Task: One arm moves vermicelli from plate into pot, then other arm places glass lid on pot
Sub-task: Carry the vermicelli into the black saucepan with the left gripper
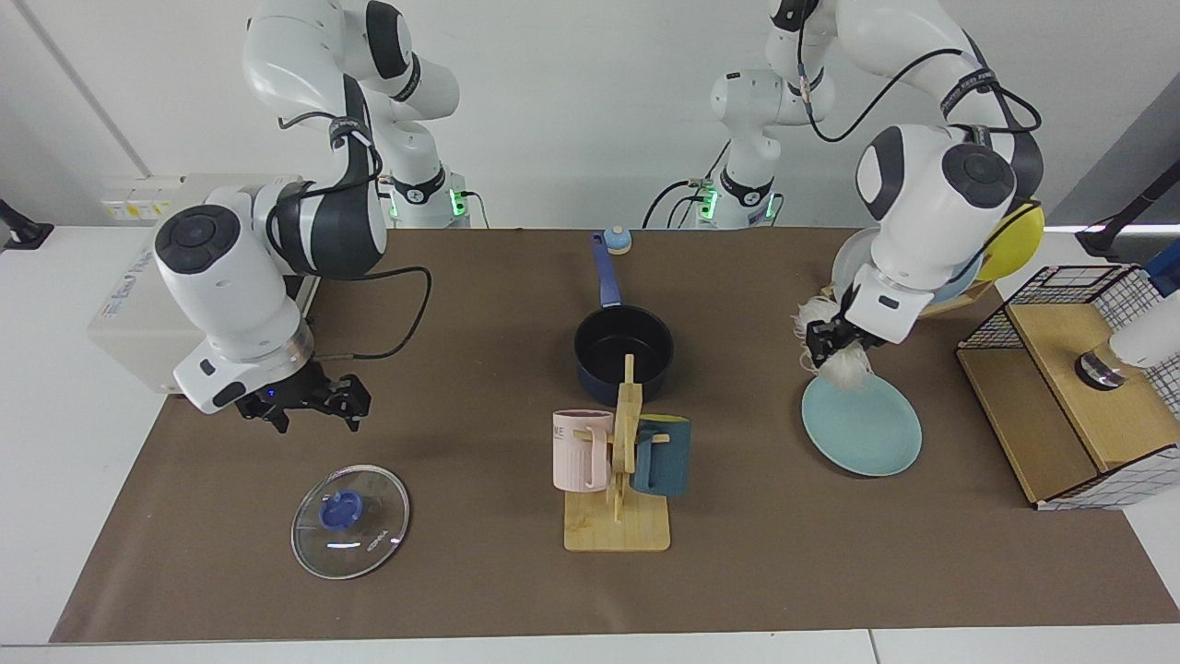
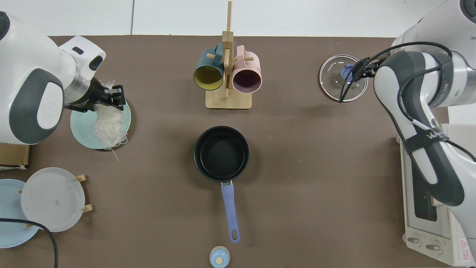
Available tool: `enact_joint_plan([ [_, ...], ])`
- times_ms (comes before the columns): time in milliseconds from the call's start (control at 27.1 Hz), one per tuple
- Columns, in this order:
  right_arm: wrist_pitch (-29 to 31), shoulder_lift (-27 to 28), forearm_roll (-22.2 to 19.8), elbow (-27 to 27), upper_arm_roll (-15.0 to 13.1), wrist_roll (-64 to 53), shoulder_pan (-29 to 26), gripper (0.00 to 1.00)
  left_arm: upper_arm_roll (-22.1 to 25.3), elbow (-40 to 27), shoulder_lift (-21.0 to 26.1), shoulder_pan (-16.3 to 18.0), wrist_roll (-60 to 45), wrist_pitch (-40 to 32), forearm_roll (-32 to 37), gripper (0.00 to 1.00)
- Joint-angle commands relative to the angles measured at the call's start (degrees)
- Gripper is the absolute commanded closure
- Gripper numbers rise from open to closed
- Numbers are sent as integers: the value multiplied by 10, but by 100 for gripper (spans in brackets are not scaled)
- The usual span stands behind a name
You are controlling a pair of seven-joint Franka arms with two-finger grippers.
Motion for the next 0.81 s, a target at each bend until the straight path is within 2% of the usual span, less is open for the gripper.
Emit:
enact_joint_plan([
  [0,22,36,-7,27,7,-19,-18,0,-59,-21,-21,-6,-83,-7,-8,100],
  [184,24,53,-8,27,3,-23,-21,0,-127,-44,-23,-6,-152,32,-12,100],
  [368,53,82,-8,46,-3,-23,-12,0,-191,-96,-17,-16,-258,133,-3,100],
  [516,74,100,-8,48,-5,-23,-10,0,-194,-124,-13,-41,-269,158,-1,100],
  [774,107,120,-8,48,-4,-28,-9,0,-194,-176,1,-61,-273,208,7,100],
])
